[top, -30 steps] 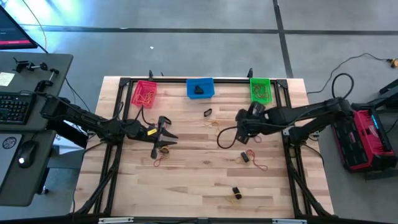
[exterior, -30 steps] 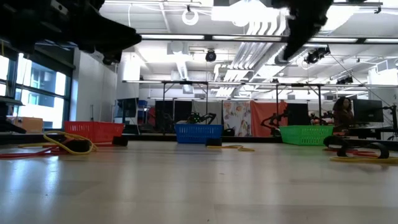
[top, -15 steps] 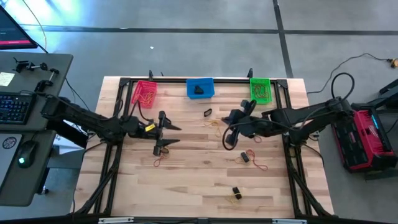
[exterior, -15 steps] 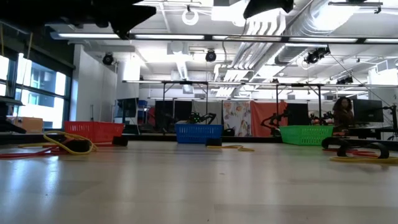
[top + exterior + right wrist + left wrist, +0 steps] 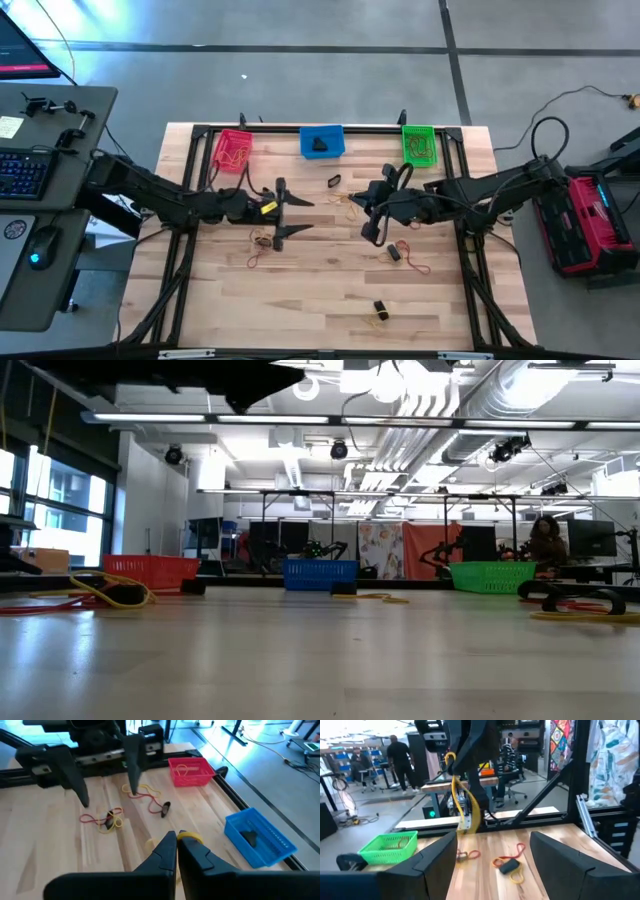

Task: Sort rubber bands into baskets
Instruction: Put the yellow rubber band into the red bin

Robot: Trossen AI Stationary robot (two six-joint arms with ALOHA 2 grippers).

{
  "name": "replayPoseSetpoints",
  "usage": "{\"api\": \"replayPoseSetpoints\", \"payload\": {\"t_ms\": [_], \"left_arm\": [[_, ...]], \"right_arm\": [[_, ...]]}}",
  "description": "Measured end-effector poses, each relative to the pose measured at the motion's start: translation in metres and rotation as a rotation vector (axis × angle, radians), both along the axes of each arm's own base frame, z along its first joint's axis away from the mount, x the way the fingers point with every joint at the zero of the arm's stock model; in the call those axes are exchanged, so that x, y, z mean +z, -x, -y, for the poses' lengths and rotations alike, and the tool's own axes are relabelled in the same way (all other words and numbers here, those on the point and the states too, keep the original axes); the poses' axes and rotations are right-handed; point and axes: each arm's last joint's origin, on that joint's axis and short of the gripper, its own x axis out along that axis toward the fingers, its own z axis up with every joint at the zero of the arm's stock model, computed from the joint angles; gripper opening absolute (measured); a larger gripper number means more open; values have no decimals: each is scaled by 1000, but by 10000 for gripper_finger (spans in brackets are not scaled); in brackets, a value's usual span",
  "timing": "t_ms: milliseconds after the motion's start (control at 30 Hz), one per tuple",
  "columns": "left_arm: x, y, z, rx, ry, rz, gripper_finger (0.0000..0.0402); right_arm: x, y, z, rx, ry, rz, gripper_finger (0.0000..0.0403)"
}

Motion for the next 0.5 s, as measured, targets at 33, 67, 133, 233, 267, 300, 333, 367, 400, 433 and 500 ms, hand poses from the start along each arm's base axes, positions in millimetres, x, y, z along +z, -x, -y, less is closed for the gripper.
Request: {"api": "replayPoseSetpoints", "payload": {"t_ms": [33,67,133,233,267,300,333,367,400,433,500], "left_arm": [[1,-4,1,0,-8,-1,246],[2,-9,1,2,-13,-2,248],[5,-18,2,18,-20,2,251],[8,-31,3,33,-22,3,261],[8,-35,3,33,-17,4,265],[9,-38,4,33,-16,3,269],[10,-43,5,30,-16,4,273],[11,-46,6,21,-16,6,276],[11,-50,6,18,-16,5,279],[11,-54,7,18,-16,6,281],[12,-61,7,27,-23,6,285]], "right_arm": [[0,0,-1,5,-1,2,0],[0,0,-3,9,-2,7,0],[1,0,-5,18,-5,18,0],[2,1,-10,37,-2,30,0],[3,1,-11,43,1,32,0],[3,1,-12,47,1,34,0],[3,1,-13,48,2,34,0],[3,1,-13,49,4,34,0],[3,1,-14,50,4,34,0],[3,2,-15,52,5,34,0],[3,2,-16,55,5,34,0]]}}
